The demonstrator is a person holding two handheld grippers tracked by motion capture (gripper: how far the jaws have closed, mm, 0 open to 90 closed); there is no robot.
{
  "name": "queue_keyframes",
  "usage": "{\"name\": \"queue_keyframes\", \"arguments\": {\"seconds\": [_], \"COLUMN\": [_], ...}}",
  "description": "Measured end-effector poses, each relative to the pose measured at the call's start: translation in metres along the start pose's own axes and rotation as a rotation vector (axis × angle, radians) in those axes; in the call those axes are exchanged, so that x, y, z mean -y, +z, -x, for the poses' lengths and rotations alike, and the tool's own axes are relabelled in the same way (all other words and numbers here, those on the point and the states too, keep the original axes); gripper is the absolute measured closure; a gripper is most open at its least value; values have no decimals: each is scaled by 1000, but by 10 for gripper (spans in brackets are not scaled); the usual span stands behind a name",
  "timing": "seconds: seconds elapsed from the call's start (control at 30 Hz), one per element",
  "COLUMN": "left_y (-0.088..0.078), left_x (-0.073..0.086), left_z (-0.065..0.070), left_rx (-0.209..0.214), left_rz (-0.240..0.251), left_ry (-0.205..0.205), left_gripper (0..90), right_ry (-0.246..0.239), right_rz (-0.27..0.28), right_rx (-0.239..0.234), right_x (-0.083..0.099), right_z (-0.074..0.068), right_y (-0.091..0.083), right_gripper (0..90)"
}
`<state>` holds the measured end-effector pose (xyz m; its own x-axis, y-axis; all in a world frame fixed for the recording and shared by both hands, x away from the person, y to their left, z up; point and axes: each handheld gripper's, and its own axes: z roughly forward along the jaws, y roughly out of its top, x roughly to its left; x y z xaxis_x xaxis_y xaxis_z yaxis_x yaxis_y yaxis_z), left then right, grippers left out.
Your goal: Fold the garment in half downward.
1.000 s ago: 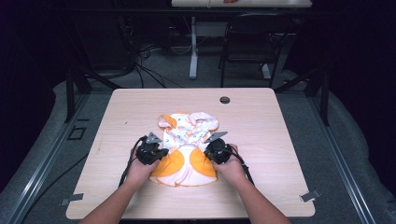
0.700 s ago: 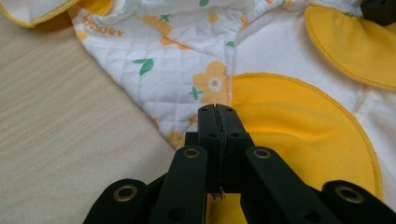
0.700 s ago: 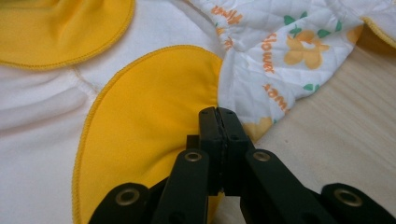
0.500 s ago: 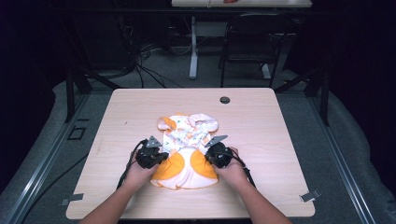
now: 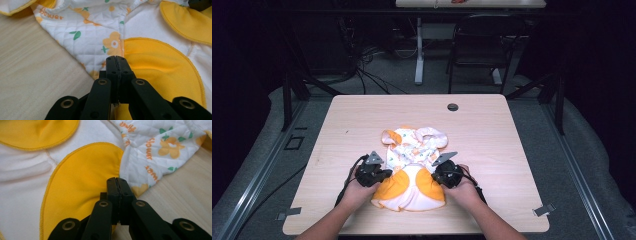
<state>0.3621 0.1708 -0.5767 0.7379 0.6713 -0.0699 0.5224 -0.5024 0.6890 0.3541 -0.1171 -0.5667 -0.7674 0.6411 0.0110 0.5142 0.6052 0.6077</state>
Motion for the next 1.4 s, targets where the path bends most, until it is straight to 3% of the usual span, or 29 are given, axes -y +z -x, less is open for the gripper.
{"name": "queue_keyframes", "arguments": {"seconds": [0.2,0.5,0.7,1.17,1.4], "left_y": [-3,-9,-13,-16,-18], "left_x": [4,15,19,21,15], "left_z": [6,18,25,32,29], "left_rx": [11,66,78,95,104], "left_rz": [2,14,-1,-12,-24], "left_ry": [5,-18,-3,11,1], "left_gripper": [897,898,897,898,877], "right_ry": [-19,-26,-31,-46,-27], "right_rz": [-5,-6,-14,-27,-23], "right_rx": [-7,-34,-47,-64,-70], "right_x": [6,19,24,29,25], "right_z": [-5,-10,-17,-22,-23], "right_y": [-5,-14,-19,-24,-27], "right_gripper": [900,900,899,898,871]}}
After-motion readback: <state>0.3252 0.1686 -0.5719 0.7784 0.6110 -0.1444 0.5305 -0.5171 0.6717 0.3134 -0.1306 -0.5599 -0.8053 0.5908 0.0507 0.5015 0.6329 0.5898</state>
